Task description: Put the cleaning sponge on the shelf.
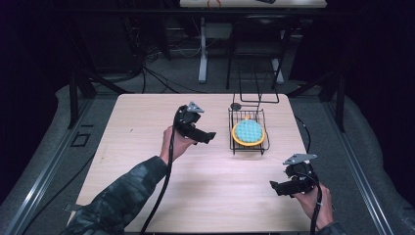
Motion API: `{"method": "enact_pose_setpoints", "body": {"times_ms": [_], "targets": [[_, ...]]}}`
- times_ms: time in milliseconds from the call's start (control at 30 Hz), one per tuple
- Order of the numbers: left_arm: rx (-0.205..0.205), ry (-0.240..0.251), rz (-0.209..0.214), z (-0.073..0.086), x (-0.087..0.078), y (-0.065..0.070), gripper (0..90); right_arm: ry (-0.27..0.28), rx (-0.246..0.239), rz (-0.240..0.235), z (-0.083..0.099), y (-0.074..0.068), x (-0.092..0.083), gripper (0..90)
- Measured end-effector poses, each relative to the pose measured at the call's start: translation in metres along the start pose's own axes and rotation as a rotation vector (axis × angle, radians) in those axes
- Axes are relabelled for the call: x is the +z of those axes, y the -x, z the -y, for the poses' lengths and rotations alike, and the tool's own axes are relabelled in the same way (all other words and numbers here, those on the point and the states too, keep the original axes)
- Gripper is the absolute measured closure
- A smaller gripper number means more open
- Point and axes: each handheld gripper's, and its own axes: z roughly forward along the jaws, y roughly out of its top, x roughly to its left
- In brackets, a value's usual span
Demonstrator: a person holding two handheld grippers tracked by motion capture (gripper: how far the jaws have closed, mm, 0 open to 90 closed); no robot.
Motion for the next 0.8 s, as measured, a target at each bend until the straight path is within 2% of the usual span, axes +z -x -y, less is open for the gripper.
{"method": "enact_pose_setpoints", "body": {"times_ms": [167,433,567,800], "targets": [[-0.015,-0.001,-0.014,0.023,-0.029,-0.007,0.1,0.001,-0.007,0.003,0.0,-0.001,0.001,7.8],[-0.045,-0.016,-0.054,0.061,-0.061,-0.015,0.0,-0.009,-0.02,0.008,0.0,-0.002,0.001,7.9],[-0.053,-0.029,-0.077,0.08,-0.072,-0.016,0.0,-0.013,-0.025,0.011,0.0,-0.003,0.001,7.9],[-0.096,-0.06,-0.103,0.119,-0.083,-0.017,0.0,-0.015,-0.028,0.014,0.0,-0.002,0.002,8.0]]}}
